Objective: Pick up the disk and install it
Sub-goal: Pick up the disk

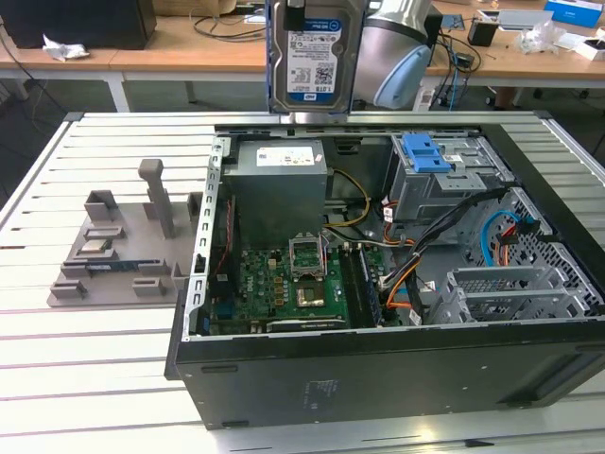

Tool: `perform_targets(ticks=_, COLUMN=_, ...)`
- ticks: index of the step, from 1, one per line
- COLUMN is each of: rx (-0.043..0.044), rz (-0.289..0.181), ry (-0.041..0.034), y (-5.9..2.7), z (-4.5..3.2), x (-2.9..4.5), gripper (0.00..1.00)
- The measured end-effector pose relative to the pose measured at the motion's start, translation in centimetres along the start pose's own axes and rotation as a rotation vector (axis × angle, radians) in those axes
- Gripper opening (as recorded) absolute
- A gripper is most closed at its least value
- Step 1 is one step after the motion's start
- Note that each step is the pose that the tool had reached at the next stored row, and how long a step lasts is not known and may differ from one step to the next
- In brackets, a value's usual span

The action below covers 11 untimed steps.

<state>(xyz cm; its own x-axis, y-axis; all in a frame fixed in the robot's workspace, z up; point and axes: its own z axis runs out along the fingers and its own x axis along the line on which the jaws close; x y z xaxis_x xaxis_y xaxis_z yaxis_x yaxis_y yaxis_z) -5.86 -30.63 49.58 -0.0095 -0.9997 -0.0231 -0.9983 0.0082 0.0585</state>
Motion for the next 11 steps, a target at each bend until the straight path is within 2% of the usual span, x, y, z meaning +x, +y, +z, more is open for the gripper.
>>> perform_targets(ticks=3, rx=0.0000, rz=0.000, ry=0.0000, y=-0.24, z=-0.02, x=1.09, gripper=0.37)
perform_targets(ticks=11, rx=-0.0001, rz=0.000, ry=0.0001, y=-0.50, z=-0.06, x=2.49, gripper=0.37)
